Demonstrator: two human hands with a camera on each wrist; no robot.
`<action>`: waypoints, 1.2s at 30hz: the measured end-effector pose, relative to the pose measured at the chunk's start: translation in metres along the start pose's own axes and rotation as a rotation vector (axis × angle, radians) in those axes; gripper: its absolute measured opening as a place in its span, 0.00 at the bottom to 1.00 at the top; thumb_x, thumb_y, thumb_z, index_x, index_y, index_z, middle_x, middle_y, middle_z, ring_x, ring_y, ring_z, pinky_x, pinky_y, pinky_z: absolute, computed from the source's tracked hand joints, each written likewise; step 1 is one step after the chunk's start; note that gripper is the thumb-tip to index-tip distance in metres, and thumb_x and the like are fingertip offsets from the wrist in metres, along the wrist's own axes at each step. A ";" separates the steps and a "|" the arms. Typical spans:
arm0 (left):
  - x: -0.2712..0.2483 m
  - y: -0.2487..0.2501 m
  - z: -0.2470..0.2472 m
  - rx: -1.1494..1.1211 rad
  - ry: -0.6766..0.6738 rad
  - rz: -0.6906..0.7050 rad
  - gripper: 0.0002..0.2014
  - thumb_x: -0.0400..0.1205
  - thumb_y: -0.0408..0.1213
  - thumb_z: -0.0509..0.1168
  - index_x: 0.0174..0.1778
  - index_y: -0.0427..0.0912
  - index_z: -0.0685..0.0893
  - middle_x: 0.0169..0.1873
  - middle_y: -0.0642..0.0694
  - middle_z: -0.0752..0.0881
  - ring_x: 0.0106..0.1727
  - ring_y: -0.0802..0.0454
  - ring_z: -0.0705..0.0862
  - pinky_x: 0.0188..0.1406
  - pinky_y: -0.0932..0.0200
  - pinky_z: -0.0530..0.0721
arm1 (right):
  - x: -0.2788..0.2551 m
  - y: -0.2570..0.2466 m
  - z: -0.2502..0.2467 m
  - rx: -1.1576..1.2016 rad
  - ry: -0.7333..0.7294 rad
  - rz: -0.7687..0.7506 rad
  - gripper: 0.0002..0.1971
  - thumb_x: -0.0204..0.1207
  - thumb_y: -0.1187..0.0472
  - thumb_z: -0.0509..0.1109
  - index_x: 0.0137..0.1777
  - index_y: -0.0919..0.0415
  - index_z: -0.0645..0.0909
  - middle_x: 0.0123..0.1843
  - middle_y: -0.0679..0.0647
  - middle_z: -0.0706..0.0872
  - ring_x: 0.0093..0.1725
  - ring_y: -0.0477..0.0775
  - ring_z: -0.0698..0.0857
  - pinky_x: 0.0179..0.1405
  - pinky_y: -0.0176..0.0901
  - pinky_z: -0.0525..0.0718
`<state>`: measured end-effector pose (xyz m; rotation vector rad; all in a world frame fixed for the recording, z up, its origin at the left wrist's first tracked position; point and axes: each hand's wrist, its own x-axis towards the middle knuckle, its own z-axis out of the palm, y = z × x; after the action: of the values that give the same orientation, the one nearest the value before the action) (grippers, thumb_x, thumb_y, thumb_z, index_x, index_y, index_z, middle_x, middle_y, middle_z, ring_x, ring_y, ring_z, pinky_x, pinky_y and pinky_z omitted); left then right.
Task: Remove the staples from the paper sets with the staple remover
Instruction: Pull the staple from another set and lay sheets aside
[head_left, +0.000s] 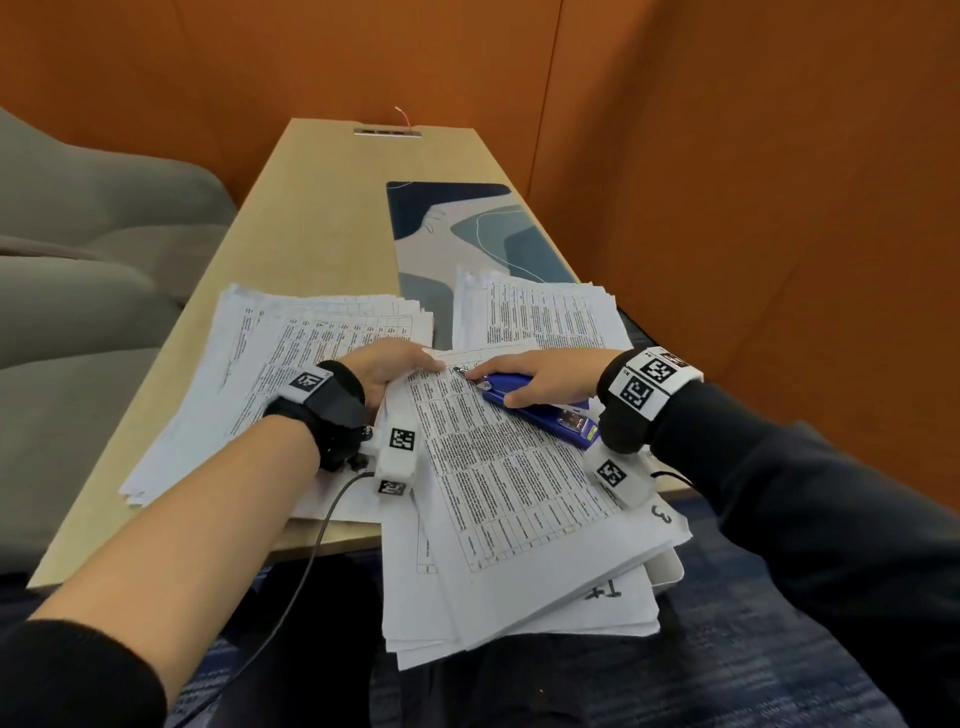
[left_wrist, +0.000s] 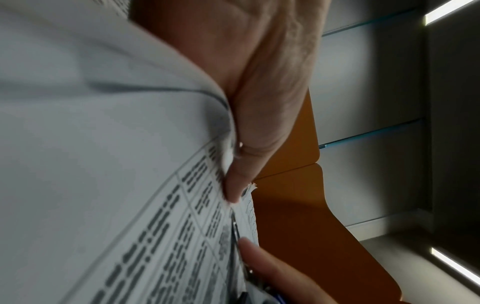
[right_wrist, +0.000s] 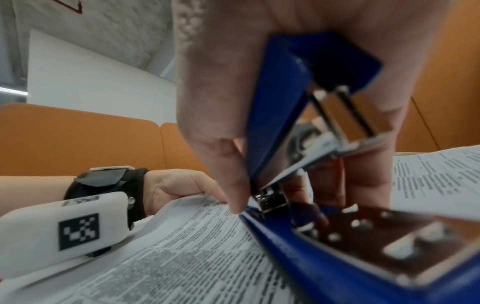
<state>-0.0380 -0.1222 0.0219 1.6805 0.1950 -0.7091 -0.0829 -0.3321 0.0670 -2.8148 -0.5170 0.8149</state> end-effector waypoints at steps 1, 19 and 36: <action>0.001 0.000 0.001 0.001 0.006 0.003 0.08 0.83 0.26 0.62 0.57 0.30 0.78 0.35 0.35 0.90 0.32 0.43 0.91 0.28 0.50 0.90 | 0.001 -0.001 0.000 -0.015 -0.004 0.004 0.26 0.86 0.48 0.59 0.81 0.31 0.58 0.80 0.48 0.70 0.63 0.51 0.75 0.57 0.42 0.74; 0.002 -0.007 -0.003 0.048 0.028 0.126 0.03 0.81 0.25 0.65 0.47 0.34 0.84 0.29 0.41 0.90 0.28 0.47 0.89 0.28 0.54 0.89 | 0.020 -0.029 0.005 -0.036 0.090 -0.024 0.27 0.88 0.52 0.57 0.84 0.38 0.55 0.81 0.51 0.71 0.72 0.56 0.75 0.68 0.44 0.69; -0.005 -0.006 0.001 0.034 0.115 0.087 0.06 0.80 0.31 0.69 0.46 0.30 0.83 0.30 0.40 0.85 0.17 0.53 0.83 0.16 0.64 0.80 | 0.014 -0.052 0.015 -0.546 0.226 -0.083 0.30 0.86 0.53 0.61 0.84 0.37 0.54 0.58 0.56 0.85 0.49 0.56 0.84 0.43 0.43 0.78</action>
<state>-0.0453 -0.1202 0.0191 1.7529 0.1905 -0.5546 -0.0943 -0.2783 0.0610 -3.2815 -0.9306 0.3666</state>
